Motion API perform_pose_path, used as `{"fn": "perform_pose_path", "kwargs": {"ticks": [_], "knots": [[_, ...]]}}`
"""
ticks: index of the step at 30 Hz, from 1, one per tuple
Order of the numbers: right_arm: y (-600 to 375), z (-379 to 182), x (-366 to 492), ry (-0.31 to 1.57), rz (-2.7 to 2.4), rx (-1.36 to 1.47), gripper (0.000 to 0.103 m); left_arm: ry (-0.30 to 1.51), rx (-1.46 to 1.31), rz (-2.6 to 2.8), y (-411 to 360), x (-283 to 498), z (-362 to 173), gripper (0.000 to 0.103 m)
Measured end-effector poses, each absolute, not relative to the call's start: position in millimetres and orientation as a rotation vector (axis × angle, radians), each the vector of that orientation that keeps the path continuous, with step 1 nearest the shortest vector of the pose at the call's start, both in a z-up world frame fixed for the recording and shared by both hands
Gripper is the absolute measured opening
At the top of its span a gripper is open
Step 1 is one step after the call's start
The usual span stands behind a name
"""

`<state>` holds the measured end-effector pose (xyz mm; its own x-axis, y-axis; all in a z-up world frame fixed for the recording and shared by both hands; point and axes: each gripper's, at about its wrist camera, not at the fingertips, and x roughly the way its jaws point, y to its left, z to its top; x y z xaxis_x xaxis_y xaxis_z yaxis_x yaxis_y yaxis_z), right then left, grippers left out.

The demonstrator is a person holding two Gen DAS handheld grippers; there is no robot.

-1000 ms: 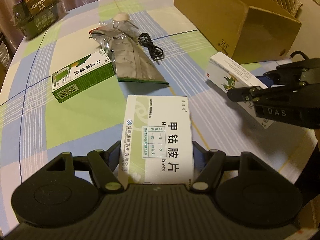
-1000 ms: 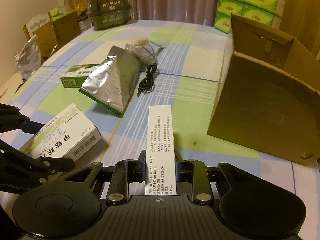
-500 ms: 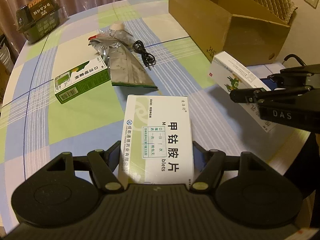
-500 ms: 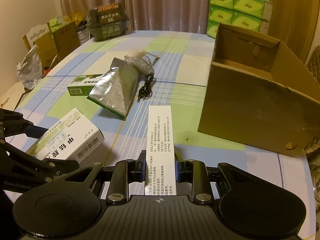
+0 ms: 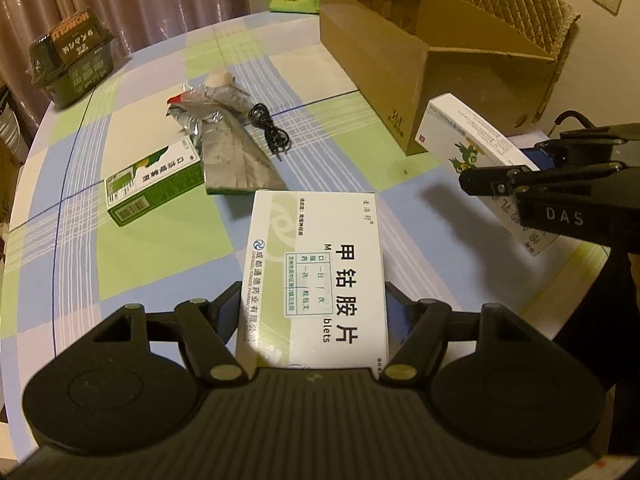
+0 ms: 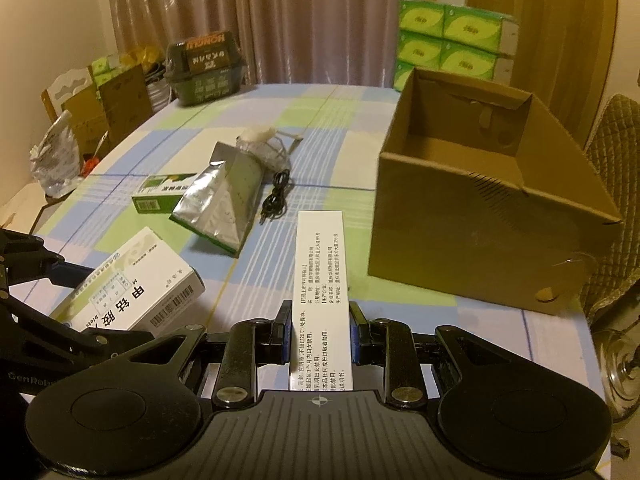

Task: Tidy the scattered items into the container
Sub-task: 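Lift both held boxes off the table, then carry both held boxes over the open cardboard box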

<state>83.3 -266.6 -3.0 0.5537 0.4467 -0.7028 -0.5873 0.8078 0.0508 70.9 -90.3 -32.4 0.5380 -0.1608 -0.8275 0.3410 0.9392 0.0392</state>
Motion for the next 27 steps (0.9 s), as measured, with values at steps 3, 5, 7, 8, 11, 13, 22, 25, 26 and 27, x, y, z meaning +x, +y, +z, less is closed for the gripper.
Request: {"fn": "perform_pose_path", "kwargs": {"ticks": [3,5,7,8,11,13,22,25,26,27], "knots": [[-271.7,2.9,83.8,0.755,0.608,-0.192,0.023,0.948,0.213,-0.307,-95.7,72.3,-28.0,0.067],[-275.0,6.5,84.7,0.744,0.602,-0.189,0.023,0.941,0.216,-0.312,-99.3,73.8,-24.5,0.067],[-278.9,10.5,85.5,0.734,0.596,-0.186,0.023,0.935,0.220,-0.316,-102.5,75.6,-21.6,0.067],[-280.0,12.4,86.5,0.729,0.594,-0.184,0.023,0.932,0.222,-0.319,-104.4,76.8,-19.9,0.067],[-285.7,18.8,90.4,0.713,0.583,-0.178,0.023,0.919,0.225,-0.328,-110.2,81.4,-13.9,0.067],[-288.7,22.3,93.2,0.703,0.576,-0.177,0.023,0.910,0.227,-0.333,-114.3,85.4,-10.0,0.067],[-305.4,39.9,104.4,0.659,0.541,-0.152,0.023,0.862,0.246,-0.373,-139.9,100.1,10.3,0.067],[-310.4,46.0,106.5,0.645,0.535,-0.148,0.023,0.850,0.246,-0.388,-148.9,103.3,16.6,0.067],[-312.1,47.8,107.1,0.640,0.532,-0.145,0.023,0.846,0.245,-0.392,-151.7,104.5,18.3,0.067],[-313.8,49.8,107.8,0.634,0.529,-0.143,0.023,0.843,0.244,-0.397,-154.2,105.6,19.9,0.067]]}}
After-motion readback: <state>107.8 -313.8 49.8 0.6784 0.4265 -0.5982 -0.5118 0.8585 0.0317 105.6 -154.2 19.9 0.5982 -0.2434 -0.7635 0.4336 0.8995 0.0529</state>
